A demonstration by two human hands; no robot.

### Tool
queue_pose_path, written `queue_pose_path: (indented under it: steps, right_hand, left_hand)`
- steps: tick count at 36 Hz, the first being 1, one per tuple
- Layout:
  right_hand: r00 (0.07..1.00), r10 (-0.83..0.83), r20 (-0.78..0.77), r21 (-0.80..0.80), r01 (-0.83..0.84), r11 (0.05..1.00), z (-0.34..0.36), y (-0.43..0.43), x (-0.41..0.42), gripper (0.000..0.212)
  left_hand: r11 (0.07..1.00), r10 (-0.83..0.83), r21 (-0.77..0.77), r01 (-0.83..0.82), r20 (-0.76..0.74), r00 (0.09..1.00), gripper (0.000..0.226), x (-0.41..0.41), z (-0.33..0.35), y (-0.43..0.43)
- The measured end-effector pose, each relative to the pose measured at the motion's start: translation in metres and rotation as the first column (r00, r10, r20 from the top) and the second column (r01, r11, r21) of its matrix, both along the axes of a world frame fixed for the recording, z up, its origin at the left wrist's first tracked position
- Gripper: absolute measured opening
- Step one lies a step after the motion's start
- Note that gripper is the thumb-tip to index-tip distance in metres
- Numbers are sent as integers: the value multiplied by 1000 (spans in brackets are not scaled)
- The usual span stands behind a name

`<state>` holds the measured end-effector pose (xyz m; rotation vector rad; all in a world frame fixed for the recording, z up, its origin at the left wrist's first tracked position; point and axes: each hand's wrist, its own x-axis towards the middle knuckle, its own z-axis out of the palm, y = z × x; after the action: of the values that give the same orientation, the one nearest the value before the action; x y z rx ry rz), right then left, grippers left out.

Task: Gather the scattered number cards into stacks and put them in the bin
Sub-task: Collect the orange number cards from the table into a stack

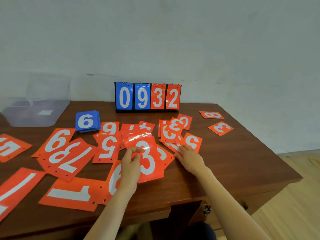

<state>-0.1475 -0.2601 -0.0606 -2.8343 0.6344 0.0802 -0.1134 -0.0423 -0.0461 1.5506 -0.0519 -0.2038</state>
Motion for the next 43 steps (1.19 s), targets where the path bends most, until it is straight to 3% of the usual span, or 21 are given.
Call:
queue_pose_path:
  steps: [4,9,11,15,18,22,28,35,40,43]
  right_hand:
    - [998,64,5,-246,-60,967,-3,8,-4,41]
    - [995,91,-28,-371,-95,924,3,7,-15,30]
    - [999,8,52,-309,8,951,11,1,-20,30]
    - [955,-118,273,-13,126,992,35,-16,-33,26]
    - [916,-132,379,231,45,972,67,-22,-46,19]
    - [893,-59,446,354,-115,928,106,-23,-67,13]
    - [732,12,681,427,-411,805,115,-23,-79,34]
    - [804,242,543,362,-485,796,102,-22,-75,31]
    - [828,283,483,332,-473,816,98,-10,-67,25]
    - [856,308,415,262,-437,861,94,-8,-60,33]
  left_hand:
    - [1000,7,-1,-7,12,1000,22,-4,-2,-4]
    - [1000,-22,3,22,2,1000,21,-8,0,-11]
    - [999,-29,13,29,0,1000,21,-9,0,-13]
    - [998,-55,14,55,1,998,22,-10,1,-14]
    - [998,-69,4,69,9,998,22,-11,3,-16]
    - [996,-87,-18,87,19,996,23,-13,6,-21]
    - [985,-171,-37,169,-45,984,27,-11,12,-26]
    - [964,-243,-120,236,-53,968,26,-14,23,-27]
    - [947,-304,-131,294,-56,951,14,-15,24,-31]
    - [943,-323,-99,318,-41,946,24,-15,20,-34]
